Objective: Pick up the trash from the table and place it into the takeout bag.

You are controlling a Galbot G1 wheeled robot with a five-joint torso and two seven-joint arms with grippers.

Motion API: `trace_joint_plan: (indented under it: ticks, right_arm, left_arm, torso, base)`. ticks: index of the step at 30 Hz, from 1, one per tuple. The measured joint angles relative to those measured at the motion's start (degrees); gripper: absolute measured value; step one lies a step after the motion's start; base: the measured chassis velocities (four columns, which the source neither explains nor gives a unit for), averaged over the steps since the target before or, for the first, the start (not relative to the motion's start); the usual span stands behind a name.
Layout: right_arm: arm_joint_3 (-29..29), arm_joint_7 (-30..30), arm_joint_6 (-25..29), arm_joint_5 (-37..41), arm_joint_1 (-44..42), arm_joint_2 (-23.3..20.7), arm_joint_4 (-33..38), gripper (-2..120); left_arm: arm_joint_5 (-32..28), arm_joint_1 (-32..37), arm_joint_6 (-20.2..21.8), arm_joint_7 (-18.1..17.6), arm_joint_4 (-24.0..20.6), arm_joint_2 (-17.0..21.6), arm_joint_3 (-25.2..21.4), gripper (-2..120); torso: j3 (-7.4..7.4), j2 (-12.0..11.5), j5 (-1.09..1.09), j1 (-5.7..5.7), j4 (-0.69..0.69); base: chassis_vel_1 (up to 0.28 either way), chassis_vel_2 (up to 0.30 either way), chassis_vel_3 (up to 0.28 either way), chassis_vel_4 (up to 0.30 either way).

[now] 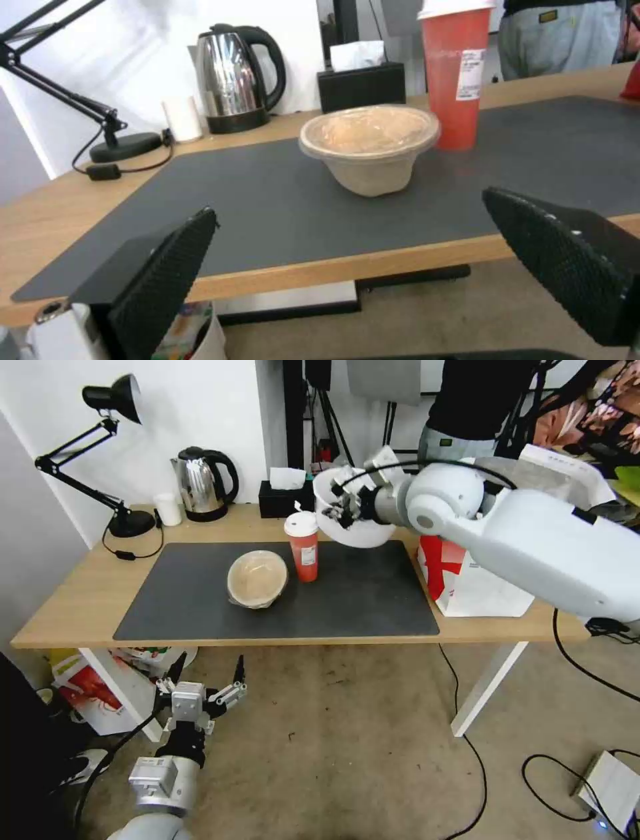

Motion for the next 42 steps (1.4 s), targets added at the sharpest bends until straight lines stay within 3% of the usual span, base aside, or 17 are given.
trace_joint_plan:
  ticks: [27,42]
  right_arm:
    - [-2.7,-3.4,0.1,4.8,16.4,3.6,-9.7,0]
    - [-5.9,-6.1,0.1,5.2,22.5,3.5,-15.8,0]
  left_arm:
    - [0.0,0.0,0.0,0.0,0.0,0.0,0.0,100]
    - [0.0,0.0,0.0,0.0,0.0,0.0,0.0,100]
  torso:
    - [0.0,0.0,-0.01,-0.01,0.0]
    - [0.0,0.0,-0.01,-0.01,0.01]
  base:
    - [0.0,0.0,0.0,0.0]
    - [0.0,0.0,0.0,0.0]
